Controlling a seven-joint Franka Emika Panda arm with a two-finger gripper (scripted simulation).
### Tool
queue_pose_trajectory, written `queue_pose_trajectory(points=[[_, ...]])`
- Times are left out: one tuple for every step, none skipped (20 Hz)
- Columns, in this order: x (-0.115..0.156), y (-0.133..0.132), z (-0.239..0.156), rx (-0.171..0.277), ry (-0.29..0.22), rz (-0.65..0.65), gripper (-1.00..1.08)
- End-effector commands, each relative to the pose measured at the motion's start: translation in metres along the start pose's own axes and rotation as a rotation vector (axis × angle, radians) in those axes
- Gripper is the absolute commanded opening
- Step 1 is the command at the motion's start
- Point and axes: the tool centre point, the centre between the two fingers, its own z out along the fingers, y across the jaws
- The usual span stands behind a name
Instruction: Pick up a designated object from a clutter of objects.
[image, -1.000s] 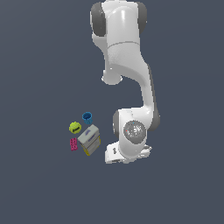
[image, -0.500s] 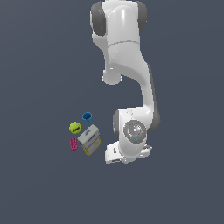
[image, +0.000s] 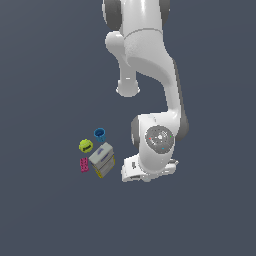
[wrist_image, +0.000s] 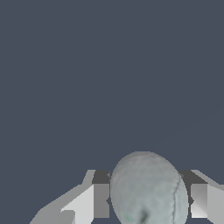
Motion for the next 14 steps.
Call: queue_pose_trajectory(points=[[-0.003, -0.004, -0.019, 0.000, 0.002, 0.000, -1.00], [-0.004, -0.006, -0.028, 0.000, 0.002, 0.000, -1.00], [-0.006, -0.008, -0.037, 0.000, 0.002, 0.000, -1.00], [-0.008, -0.011, -0.047, 0.000, 0.002, 0.000, -1.00], [-0.009, -0.013, -0.058, 0.000, 0.002, 0.000, -1.00], [-0.011, -0.016, -0.069, 0.000, 0.002, 0.000, -1.00], [-0.013, -0.018, -0.081, 0.000, 0.002, 0.000, -1.00], [-0.015, -0.021, -0.093, 0.000, 0.002, 0.000, -1.00], [-0.017, -0.023, -0.105, 0.000, 0.002, 0.000, -1.00], [-0.019, -0.026, -0.117, 0.000, 0.002, 0.000, -1.00], [-0.021, -0.029, -0.129, -0.001, 0.002, -0.001, -1.00], [-0.023, -0.032, -0.141, -0.001, 0.002, -0.001, -1.00], [-0.025, -0.034, -0.153, -0.001, 0.002, -0.001, -1.00], [-0.027, -0.037, -0.165, -0.001, 0.002, -0.001, -1.00]])
